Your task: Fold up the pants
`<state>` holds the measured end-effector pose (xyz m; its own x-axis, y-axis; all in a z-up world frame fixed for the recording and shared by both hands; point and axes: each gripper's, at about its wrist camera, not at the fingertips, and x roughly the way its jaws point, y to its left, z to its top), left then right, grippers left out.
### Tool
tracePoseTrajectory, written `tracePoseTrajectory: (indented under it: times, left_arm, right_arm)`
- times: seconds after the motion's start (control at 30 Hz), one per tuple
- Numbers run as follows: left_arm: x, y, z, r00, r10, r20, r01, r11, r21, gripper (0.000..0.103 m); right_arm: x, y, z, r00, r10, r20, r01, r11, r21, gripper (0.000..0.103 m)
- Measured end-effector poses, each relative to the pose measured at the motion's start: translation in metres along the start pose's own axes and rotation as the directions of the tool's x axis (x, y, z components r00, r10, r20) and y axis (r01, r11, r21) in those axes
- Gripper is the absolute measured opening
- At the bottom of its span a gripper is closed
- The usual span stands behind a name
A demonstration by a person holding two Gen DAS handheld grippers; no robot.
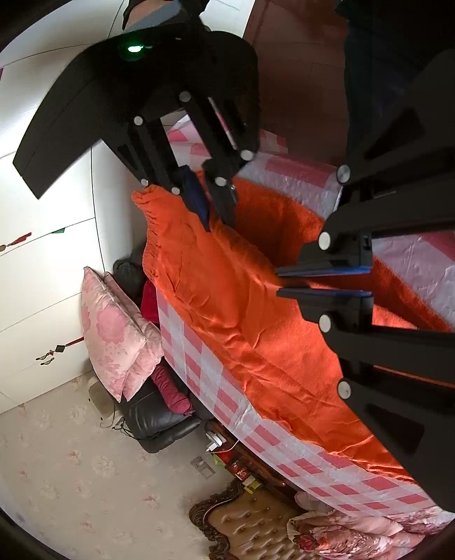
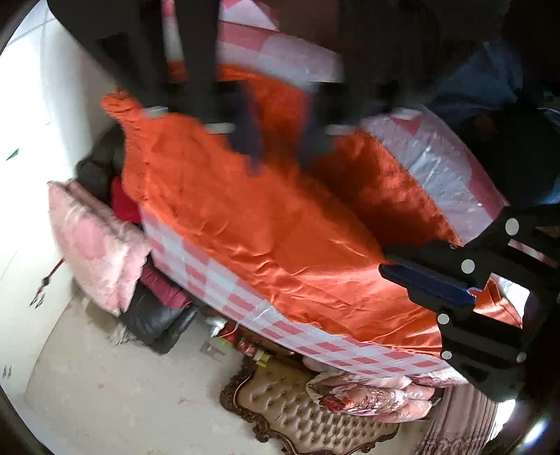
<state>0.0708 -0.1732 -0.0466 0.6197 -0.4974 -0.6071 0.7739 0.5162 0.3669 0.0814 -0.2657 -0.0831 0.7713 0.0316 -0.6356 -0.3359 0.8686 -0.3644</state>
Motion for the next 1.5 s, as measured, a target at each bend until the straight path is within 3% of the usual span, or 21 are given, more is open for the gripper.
tracePoseTrajectory:
  times: [0.13, 0.33, 0.4, 0.47, 0.53, 0.63, 0.7, 0.77, 0.83, 0.93, 1.0, 1.1, 1.17, 1.27, 1.3, 1.37, 1.43, 1.5]
  left_arm:
    - [-0.005, -0.013, -0.007, 0.999, -0.032, -0.013, 0.032, 0.999, 0.017, 0.006]
    - [0.012, -0.028, -0.023, 0.996, -0.061, -0.070, 0.062, 0.998, 0.012, 0.006]
    - [0.013, -0.030, -0.026, 0.995, -0.069, -0.078, 0.070, 0.998, 0.008, 0.006]
    - [0.017, -0.031, -0.029, 0.994, -0.066, -0.088, 0.066, 0.998, -0.001, 0.006]
    - [0.018, -0.031, -0.031, 0.993, -0.085, -0.082, 0.082, 0.996, -0.033, 0.018]
    - [0.011, -0.037, -0.033, 0.993, -0.101, -0.055, 0.098, 0.993, -0.059, 0.038]
    - [0.002, -0.039, -0.039, 0.994, -0.101, -0.041, 0.097, 0.990, -0.100, 0.038]
    - [-0.010, -0.034, -0.046, 0.995, -0.096, -0.027, 0.090, 0.981, -0.173, 0.038]
    - [-0.026, -0.020, -0.060, 0.996, -0.090, -0.008, 0.083, 0.951, -0.299, 0.038]
    - [-0.051, 0.010, -0.083, 0.997, -0.077, 0.027, 0.081, 0.870, -0.487, 0.038]
    - [-0.067, 0.031, -0.099, 0.997, -0.057, 0.048, 0.074, 0.806, -0.587, 0.038]
    - [-0.079, 0.049, -0.114, 0.999, -0.017, 0.048, 0.044, 0.760, -0.648, 0.038]
    - [-0.088, 0.056, -0.124, 1.000, 0.012, 0.026, 0.009, 0.733, -0.680, 0.038]
    - [-0.106, 0.064, -0.140, 0.998, 0.063, 0.010, -0.037, 0.701, -0.712, 0.038]
    - [-0.112, 0.067, -0.147, 0.997, 0.079, 0.004, -0.052, 0.690, -0.722, 0.038]
    - [-0.128, 0.077, -0.165, 0.993, 0.117, -0.016, -0.088, 0.641, -0.762, 0.038]
    - [-0.138, 0.088, -0.182, 0.990, 0.135, -0.032, -0.106, 0.591, -0.799, 0.038]
    - [-0.143, 0.091, -0.192, 0.988, 0.148, -0.050, -0.126, 0.569, -0.812, 0.037]
  right_arm:
    - [-0.014, 0.004, -0.006, 1.000, 0.013, -0.005, -0.013, 0.999, -0.036, 0.008]
    - [0.002, 0.014, -0.014, 0.997, 0.021, -0.080, -0.027, 0.997, -0.067, 0.010]
    - [0.000, 0.011, -0.016, 0.995, 0.045, -0.094, -0.051, 0.997, -0.064, 0.017]
    - [-0.004, 0.005, -0.019, 0.993, 0.059, -0.104, -0.065, 0.997, -0.048, 0.039]
    - [-0.010, -0.010, -0.024, 0.992, 0.058, -0.114, -0.059, 0.998, -0.003, 0.056]
    - [-0.021, -0.042, -0.034, 0.991, 0.053, -0.120, -0.042, 0.995, 0.094, 0.058]
    - [-0.024, -0.068, -0.035, 0.994, 0.037, -0.104, -0.016, 0.981, 0.195, 0.059]
    - [-0.023, -0.114, -0.035, 0.997, 0.012, -0.079, 0.021, 0.919, 0.394, 0.065]
    - [-0.010, -0.155, -0.035, 0.996, 0.015, -0.087, 0.037, 0.823, 0.567, 0.065]
    - [0.032, -0.210, -0.034, 0.991, 0.051, -0.120, 0.053, 0.686, 0.726, 0.065]
    - [0.058, -0.228, -0.028, 0.988, 0.087, -0.131, 0.043, 0.656, 0.754, 0.065]
    - [0.108, -0.242, -0.006, 0.979, 0.164, -0.123, -0.027, 0.698, 0.716, 0.068]
    - [0.132, -0.250, -0.002, 0.968, 0.209, -0.139, -0.042, 0.681, 0.731, 0.077]
    - [0.156, -0.255, -0.002, 0.950, 0.266, -0.165, -0.063, 0.679, 0.731, 0.076]
    - [0.161, -0.251, -0.003, 0.945, 0.274, -0.180, -0.061, 0.687, 0.724, 0.072]
    - [0.158, -0.242, 0.002, 0.948, 0.256, -0.191, -0.057, 0.724, 0.687, 0.043]
    - [0.154, -0.237, 0.008, 0.953, 0.208, -0.221, -0.013, 0.755, 0.656, 0.037]
    - [0.151, -0.239, 0.010, 0.955, 0.167, -0.244, 0.028, 0.771, 0.636, 0.033]
